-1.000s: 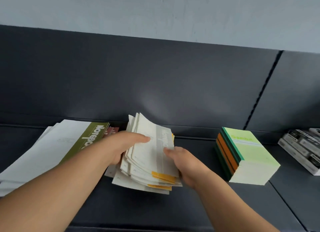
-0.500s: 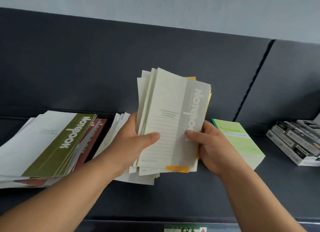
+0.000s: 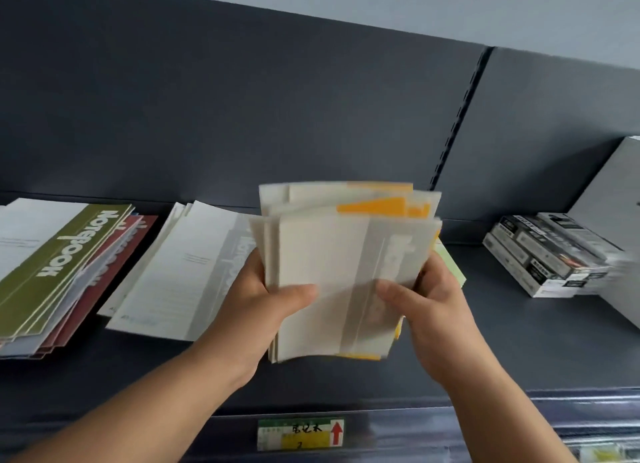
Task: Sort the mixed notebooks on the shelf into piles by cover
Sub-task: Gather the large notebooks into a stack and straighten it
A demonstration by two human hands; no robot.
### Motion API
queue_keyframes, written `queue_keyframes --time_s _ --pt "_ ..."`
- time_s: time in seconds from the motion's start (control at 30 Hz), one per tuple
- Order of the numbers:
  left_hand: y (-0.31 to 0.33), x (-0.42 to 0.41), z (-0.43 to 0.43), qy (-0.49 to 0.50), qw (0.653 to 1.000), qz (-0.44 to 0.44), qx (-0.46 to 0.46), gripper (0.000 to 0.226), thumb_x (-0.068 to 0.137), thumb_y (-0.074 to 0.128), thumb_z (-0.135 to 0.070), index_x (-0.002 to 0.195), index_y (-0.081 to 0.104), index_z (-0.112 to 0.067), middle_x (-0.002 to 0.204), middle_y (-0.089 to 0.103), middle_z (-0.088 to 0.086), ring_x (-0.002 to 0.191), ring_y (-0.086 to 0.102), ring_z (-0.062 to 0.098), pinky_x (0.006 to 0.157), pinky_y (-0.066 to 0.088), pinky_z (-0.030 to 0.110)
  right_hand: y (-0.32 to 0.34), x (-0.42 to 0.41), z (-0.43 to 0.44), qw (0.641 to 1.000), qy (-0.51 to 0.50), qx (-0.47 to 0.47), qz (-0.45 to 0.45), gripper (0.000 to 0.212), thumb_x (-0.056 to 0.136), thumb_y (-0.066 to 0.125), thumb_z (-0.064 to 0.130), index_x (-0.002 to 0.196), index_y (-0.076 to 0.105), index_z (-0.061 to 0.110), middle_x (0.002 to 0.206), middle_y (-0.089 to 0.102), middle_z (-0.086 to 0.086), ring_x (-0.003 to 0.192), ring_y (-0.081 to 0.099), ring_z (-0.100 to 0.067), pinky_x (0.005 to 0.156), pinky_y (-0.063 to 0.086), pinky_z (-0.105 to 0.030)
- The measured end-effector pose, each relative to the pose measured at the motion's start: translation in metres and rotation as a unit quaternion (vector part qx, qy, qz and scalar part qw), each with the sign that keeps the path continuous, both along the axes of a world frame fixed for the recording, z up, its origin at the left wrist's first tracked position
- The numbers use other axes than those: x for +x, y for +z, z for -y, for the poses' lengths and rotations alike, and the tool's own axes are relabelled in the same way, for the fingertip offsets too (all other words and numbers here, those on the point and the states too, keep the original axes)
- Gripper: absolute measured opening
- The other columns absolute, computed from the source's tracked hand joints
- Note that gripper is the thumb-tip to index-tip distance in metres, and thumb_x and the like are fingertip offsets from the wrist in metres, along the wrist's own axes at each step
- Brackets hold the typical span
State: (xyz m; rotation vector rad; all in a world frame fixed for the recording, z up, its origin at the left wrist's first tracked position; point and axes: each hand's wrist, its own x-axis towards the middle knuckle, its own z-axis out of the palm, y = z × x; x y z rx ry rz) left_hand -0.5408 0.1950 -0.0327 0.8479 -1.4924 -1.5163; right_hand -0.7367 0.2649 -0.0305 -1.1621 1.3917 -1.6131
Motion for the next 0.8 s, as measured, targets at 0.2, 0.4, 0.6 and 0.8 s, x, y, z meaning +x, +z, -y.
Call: queue_keyframes --time_s 0.2,0.4,0.6,0.8 --pt "0.001 -0.003 -0.003 -0.048 0.996 -0.035 -0.067 0.073 0.062 0.074 -0.038 0.130 0.048 -0.032 0.121 0.067 -0.010 0.113 0.063 0.007 0.084 0.051 0.016 -0.004 -0.001 -0.004 0.998 0.058 -0.028 0.020 0.070 0.068 0.083 0.036 0.129 0.053 0.022 0.122 0.069 -0.006 0.111 0.067 -0.027 0.086 0.055 -0.041" --pt "0.012 -0.009 -0.010 -0.067 0.989 -0.032 -0.126 0.084 0.070 0.069 -0.037 0.144 0.029 -0.030 0.129 0.059 -0.014 0.122 0.055 0.006 0.095 0.048 0.019 -0.002 0.005 -0.005 0.996 0.072 -0.037 0.029 0.080 0.065 0.084 0.050 0.133 0.051 0.026 0.127 0.067 -0.004 0.118 0.063 -0.027 0.098 0.050 -0.049" --pt "0.013 -0.004 -0.008 -0.030 0.987 -0.052 -0.148 0.104 0.066 0.076 -0.054 0.151 0.021 -0.028 0.132 0.060 -0.009 0.126 0.055 0.015 0.102 0.046 0.036 0.006 0.011 -0.007 0.998 0.038 -0.042 0.015 0.091 0.058 0.082 0.064 0.133 0.053 0.020 0.123 0.069 -0.005 0.114 0.066 -0.026 0.095 0.052 -0.048" --pt "0.033 -0.002 -0.008 0.000 0.980 -0.058 -0.192 0.098 0.062 0.067 -0.076 0.141 0.015 -0.051 0.129 0.040 -0.052 0.126 0.039 -0.020 0.095 0.040 0.005 0.012 0.007 -0.007 0.998 0.044 -0.054 0.009 0.099 0.057 0.078 0.074 0.144 0.042 0.042 0.145 0.054 0.005 0.135 0.049 -0.020 0.112 0.038 -0.053"
